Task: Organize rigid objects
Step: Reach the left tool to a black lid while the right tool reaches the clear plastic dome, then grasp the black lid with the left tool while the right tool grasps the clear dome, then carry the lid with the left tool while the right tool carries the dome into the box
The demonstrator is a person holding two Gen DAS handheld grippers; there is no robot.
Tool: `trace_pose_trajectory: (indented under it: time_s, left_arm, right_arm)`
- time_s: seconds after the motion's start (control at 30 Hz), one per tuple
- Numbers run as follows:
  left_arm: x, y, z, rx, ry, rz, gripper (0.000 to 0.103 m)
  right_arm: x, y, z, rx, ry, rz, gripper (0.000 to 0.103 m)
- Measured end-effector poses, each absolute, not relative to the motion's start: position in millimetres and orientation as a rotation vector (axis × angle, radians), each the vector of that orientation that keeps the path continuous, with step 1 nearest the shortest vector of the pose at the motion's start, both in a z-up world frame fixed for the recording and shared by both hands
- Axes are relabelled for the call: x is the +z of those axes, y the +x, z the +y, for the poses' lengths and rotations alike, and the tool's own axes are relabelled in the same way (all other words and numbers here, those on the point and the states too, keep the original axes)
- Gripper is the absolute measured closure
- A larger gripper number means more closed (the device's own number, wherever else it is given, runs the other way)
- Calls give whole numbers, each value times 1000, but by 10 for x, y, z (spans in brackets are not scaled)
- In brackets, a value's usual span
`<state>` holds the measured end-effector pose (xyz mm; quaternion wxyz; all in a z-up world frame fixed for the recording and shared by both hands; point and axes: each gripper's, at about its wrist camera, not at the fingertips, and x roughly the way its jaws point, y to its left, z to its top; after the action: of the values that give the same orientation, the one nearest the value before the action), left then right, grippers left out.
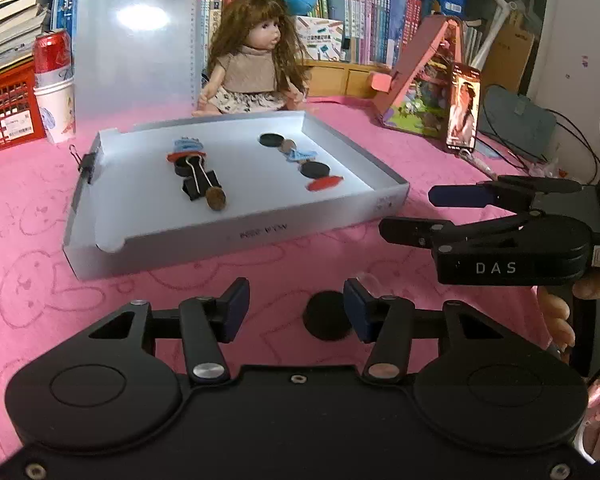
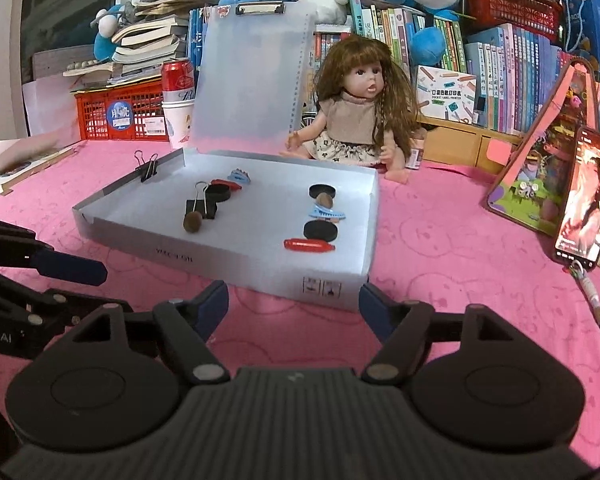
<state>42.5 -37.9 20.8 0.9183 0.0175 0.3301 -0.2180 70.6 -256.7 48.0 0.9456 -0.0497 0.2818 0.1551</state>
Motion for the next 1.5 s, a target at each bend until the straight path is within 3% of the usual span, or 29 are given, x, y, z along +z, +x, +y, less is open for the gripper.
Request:
trace_pose_trajectory:
  time_s: [0.23,0.47,0.97,1.27,1.3,1.33,1.4,1.5]
  left_arm:
    - [145,355,-444,-485,43,692,53]
    - [59,353,-526,-500,60,697,73]
    - [139,393,-302,-385,67,666,73]
    - [137,405,-201,-364,59,669,73]
    - [137,404,-195,-365,59,668,73]
    - [136,400,-196,-365,60,667,73]
    - [131,397,-196,-364,59,667,73]
    - [121,405,-185,-358,49,669,73]
  right_arm:
    - [414,610,-2618,327,-100,588,21]
    - [388,539,-2634,345,-112,602,21]
    - [279,466,-2236,496,-206,601,21]
    - [295,697,-2176,623,-230,658,31]
    - [299,739,-2190,633,-222,671,35]
    - [305,778,-2206,634,-212,685,51]
    - [320,810,-2233,622,-195,699,64]
    - [321,765,-2244,578,-188,690,65]
